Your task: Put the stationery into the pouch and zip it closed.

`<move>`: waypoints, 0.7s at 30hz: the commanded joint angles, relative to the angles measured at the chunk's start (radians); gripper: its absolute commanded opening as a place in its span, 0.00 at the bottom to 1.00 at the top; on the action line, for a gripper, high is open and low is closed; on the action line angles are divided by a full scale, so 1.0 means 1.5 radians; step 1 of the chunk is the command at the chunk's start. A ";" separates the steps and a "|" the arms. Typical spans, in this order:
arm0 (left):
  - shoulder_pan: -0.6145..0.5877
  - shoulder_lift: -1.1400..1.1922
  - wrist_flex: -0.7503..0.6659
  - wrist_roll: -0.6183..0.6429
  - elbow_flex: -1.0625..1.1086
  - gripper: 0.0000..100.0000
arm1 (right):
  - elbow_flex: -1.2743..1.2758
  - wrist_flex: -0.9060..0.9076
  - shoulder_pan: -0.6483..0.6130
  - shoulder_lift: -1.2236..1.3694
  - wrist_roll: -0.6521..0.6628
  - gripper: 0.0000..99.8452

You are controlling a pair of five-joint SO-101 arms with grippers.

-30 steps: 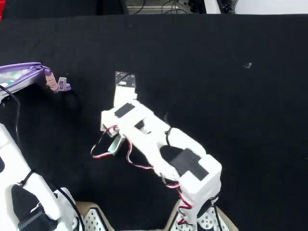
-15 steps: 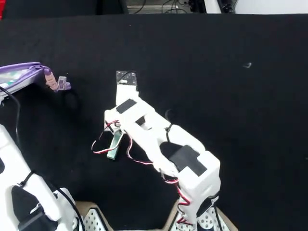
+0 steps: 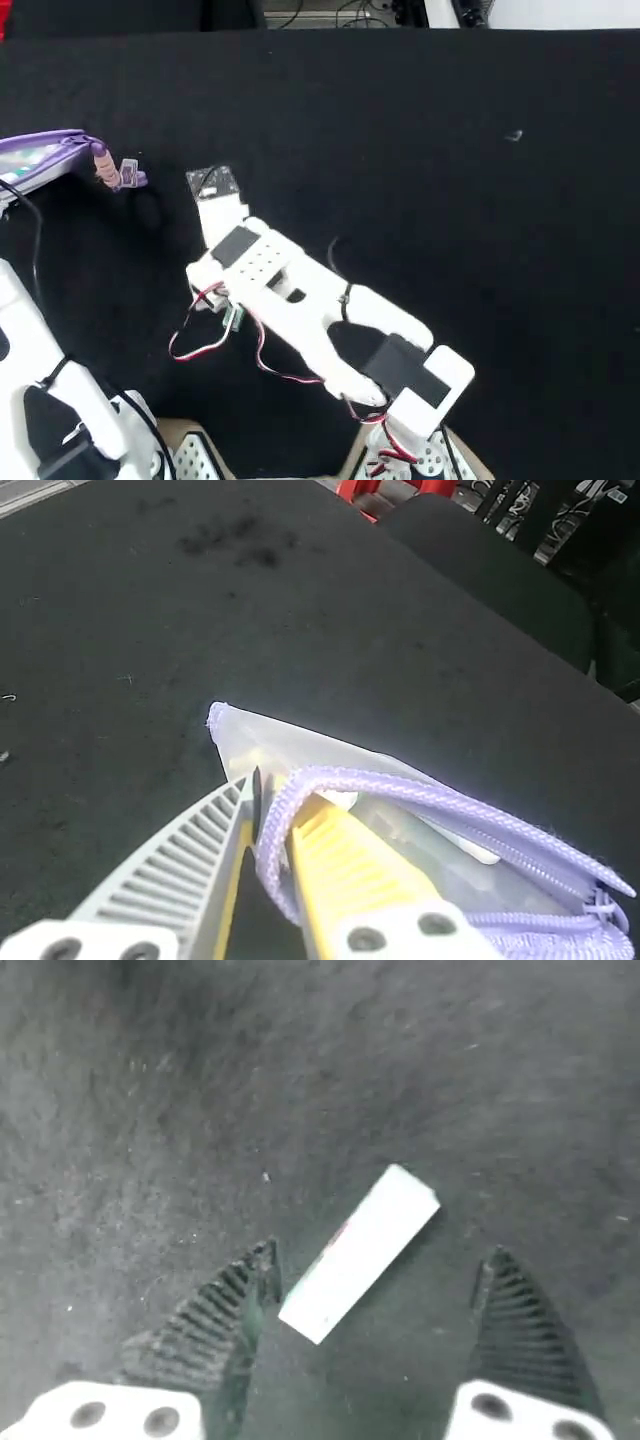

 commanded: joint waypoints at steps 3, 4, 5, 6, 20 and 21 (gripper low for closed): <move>0.007 -0.018 -0.020 -0.006 -0.009 0.03 | -0.006 -0.031 0.011 0.011 0.002 0.24; 0.007 -0.018 -0.020 -0.006 -0.009 0.03 | -0.009 -0.037 0.018 0.020 0.002 0.23; 0.007 -0.018 -0.020 -0.006 -0.009 0.03 | -0.013 -0.043 0.026 0.031 0.002 0.23; 0.007 -0.018 -0.020 -0.006 -0.009 0.03 | -0.016 -0.047 0.034 0.044 0.002 0.23; 0.007 -0.018 -0.016 -0.006 -0.009 0.03 | -0.150 0.071 0.058 0.161 -0.030 0.02; 0.007 -0.018 -0.016 -0.006 -0.009 0.03 | -0.151 0.072 0.058 0.161 -0.030 0.03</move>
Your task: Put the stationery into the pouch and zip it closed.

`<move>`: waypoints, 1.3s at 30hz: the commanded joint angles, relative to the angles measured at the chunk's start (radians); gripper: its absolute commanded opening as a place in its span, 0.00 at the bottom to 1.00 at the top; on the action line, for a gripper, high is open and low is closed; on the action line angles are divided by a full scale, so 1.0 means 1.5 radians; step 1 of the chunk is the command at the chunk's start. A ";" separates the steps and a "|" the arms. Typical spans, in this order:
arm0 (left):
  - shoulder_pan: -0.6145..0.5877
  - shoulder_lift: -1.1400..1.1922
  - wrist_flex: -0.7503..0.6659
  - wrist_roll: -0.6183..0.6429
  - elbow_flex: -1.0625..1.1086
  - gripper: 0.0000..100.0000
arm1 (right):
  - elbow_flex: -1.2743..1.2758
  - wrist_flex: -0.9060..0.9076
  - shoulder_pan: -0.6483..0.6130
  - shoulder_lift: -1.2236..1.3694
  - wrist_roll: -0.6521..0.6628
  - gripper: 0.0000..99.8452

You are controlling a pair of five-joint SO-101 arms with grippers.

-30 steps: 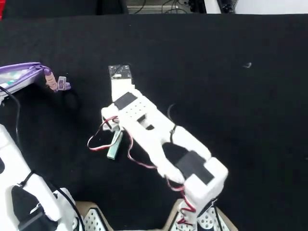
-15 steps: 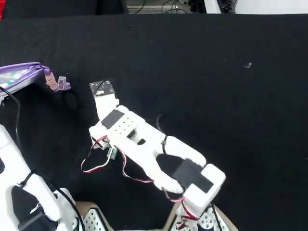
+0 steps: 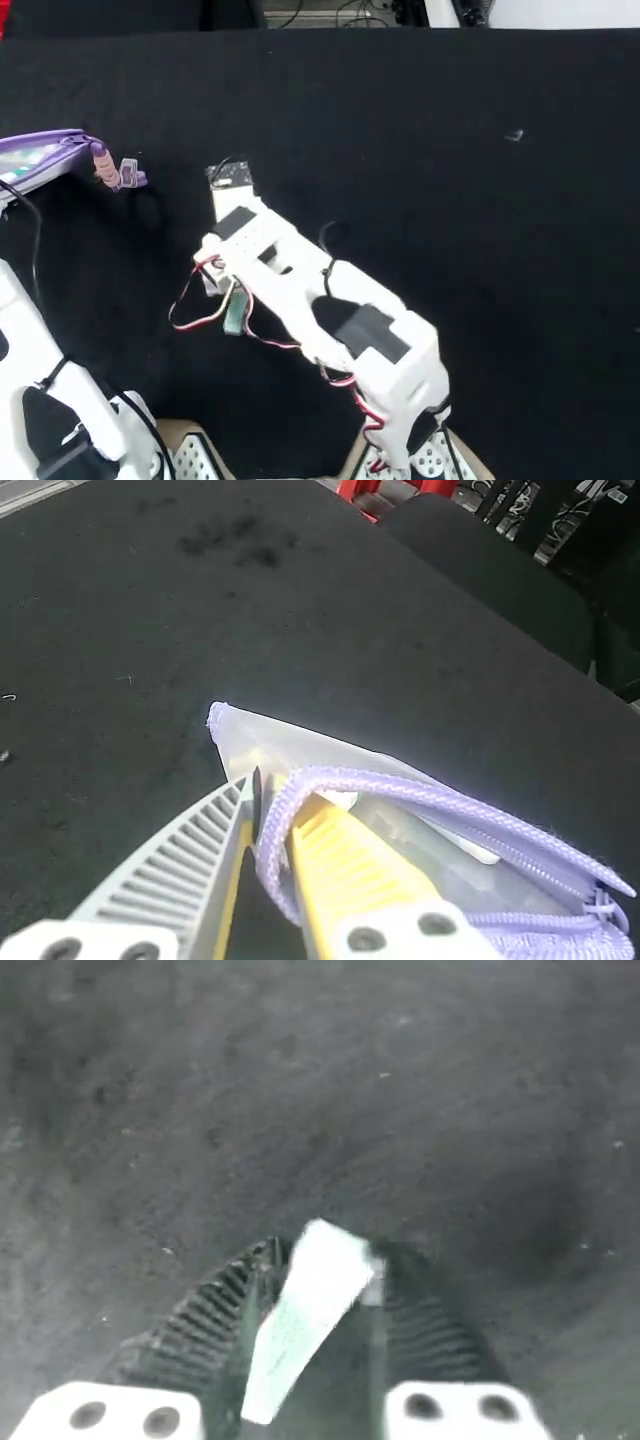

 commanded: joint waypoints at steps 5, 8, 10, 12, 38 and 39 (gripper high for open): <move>0.008 -0.018 -0.016 -0.005 -0.009 0.03 | -0.034 0.013 0.010 -0.002 -0.010 0.01; 0.008 -0.018 -0.016 -0.004 -0.009 0.03 | -0.050 0.032 0.014 -0.018 -0.009 0.01; 0.009 -0.020 -0.016 -0.002 -0.010 0.03 | -0.070 0.061 0.024 -0.049 -0.009 0.01; 0.028 -0.021 -0.015 -0.002 -0.014 0.03 | -0.094 0.096 0.043 -0.094 -0.009 0.01; 0.337 -0.021 0.211 0.055 -0.164 0.03 | -0.070 0.037 0.210 -0.709 0.379 0.01; 0.338 -0.025 0.199 0.058 -0.146 0.03 | -0.050 0.011 0.205 -0.720 0.379 0.01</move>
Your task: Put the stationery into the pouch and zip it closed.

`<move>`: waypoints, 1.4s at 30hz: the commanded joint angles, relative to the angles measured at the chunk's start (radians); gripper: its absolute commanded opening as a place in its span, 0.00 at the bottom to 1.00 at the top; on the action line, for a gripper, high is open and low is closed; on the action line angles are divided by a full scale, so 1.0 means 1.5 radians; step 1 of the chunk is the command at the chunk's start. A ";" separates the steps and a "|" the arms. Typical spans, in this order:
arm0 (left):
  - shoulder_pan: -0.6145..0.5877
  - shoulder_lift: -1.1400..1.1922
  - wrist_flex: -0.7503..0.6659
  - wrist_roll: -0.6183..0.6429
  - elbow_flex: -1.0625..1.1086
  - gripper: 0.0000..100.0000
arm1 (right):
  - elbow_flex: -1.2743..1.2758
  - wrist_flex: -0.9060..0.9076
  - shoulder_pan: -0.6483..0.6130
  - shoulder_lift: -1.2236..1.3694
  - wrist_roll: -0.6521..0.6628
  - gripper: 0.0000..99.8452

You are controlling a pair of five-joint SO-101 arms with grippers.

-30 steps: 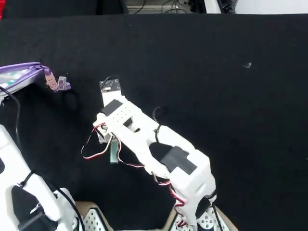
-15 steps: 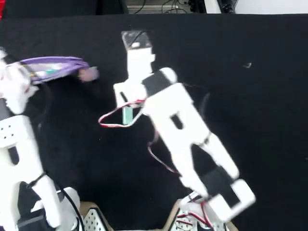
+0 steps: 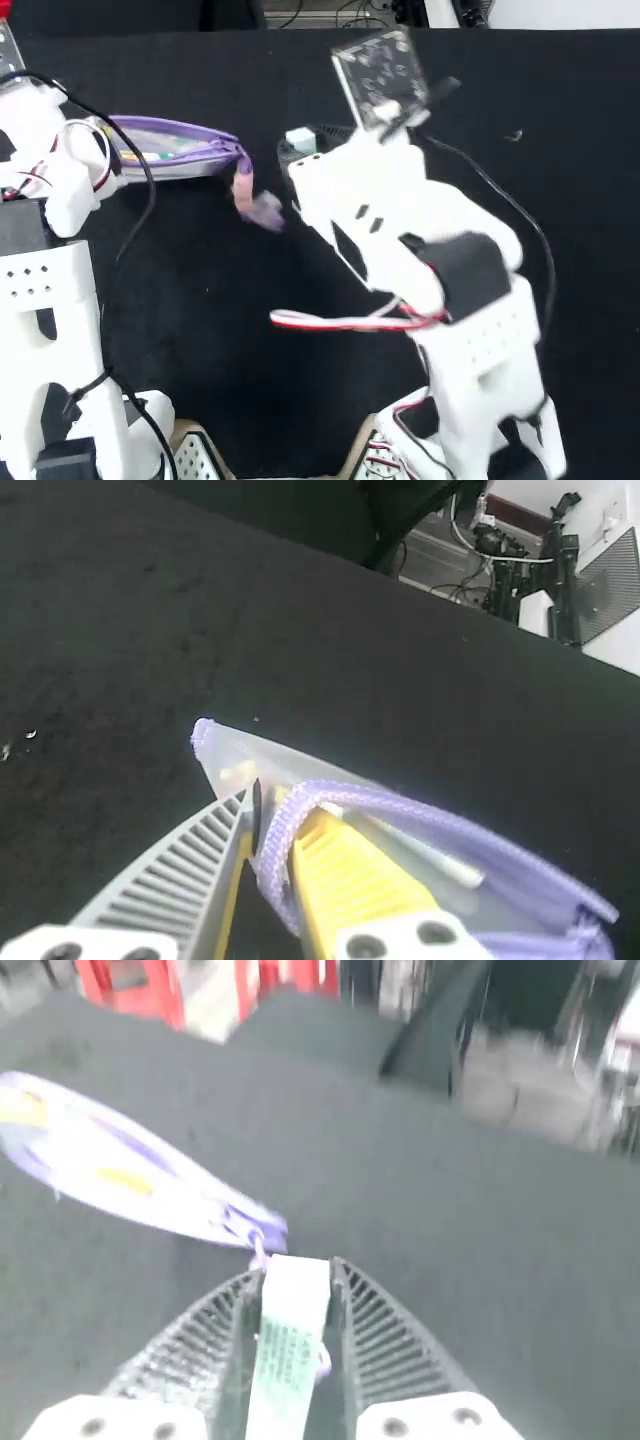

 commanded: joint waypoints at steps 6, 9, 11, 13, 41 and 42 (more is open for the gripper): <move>0.009 -0.021 -0.055 0.093 0.070 0.03 | 0.188 -0.270 -0.073 -0.105 0.004 0.01; 0.009 -0.021 -0.055 0.095 0.071 0.03 | 0.293 -0.416 -0.110 -0.150 0.004 0.01; 0.010 -0.021 -0.055 0.095 0.073 0.03 | 0.370 -0.524 -0.131 -0.184 0.005 0.01; 0.021 -0.021 -0.055 0.095 0.076 0.03 | 0.442 -0.634 -0.150 -0.210 0.008 0.01; 0.033 -0.019 -0.054 0.091 0.087 0.03 | 0.643 -1.399 -0.125 0.142 0.004 0.01; 0.029 -0.020 -0.054 0.091 0.087 0.03 | 0.637 -1.397 -0.124 0.152 0.004 0.01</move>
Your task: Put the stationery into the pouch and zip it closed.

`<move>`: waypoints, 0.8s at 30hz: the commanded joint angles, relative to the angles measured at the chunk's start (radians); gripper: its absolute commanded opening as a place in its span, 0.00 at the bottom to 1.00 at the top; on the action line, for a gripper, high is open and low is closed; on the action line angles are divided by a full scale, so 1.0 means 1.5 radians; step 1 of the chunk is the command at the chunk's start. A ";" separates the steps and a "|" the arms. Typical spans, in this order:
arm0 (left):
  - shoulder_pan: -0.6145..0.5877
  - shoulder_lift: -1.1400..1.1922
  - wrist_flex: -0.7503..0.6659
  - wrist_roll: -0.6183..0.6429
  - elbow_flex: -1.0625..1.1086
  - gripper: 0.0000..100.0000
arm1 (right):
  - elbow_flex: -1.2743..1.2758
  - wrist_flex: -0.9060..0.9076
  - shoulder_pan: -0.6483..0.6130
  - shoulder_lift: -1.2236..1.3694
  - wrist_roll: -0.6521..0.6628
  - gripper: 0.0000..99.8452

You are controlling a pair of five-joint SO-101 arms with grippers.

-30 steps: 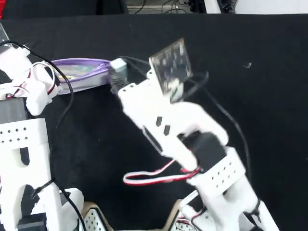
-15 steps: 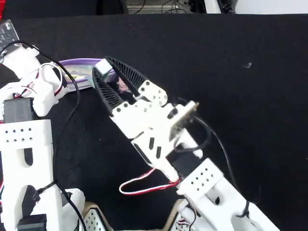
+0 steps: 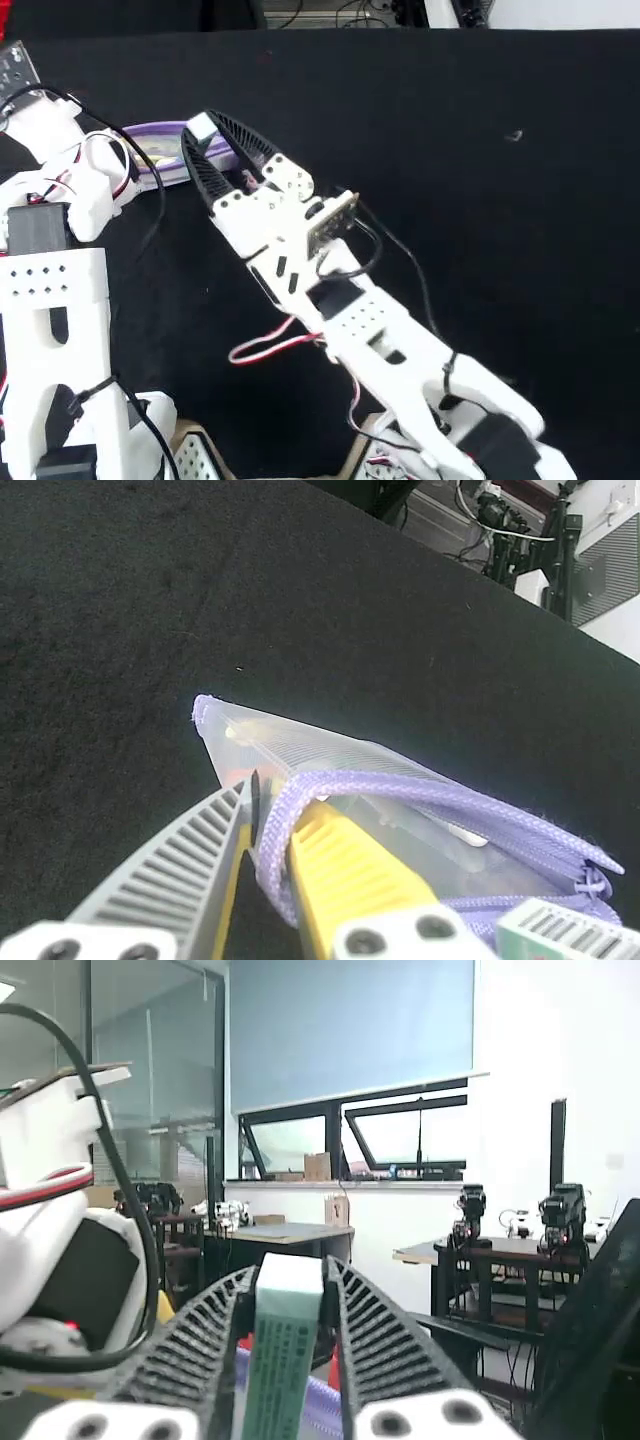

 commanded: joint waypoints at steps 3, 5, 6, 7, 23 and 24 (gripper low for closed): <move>-0.008 -0.007 -0.013 0.006 0.002 0.03 | -0.057 -0.018 0.011 0.066 0.003 0.01; -0.009 -0.007 -0.013 0.006 0.002 0.03 | -0.069 -0.021 0.009 0.093 0.006 0.01; -0.009 -0.007 -0.013 0.006 0.002 0.03 | -0.079 -0.020 0.010 0.105 0.006 0.01; -0.009 -0.006 -0.013 0.006 0.002 0.03 | -0.090 -0.020 0.011 0.114 0.006 0.01; -0.009 -0.006 -0.008 0.006 0.003 0.03 | -0.107 -0.017 0.026 0.149 0.003 0.02; -0.009 -0.004 -0.008 0.006 0.004 0.03 | -0.107 -0.017 0.026 0.152 0.003 0.02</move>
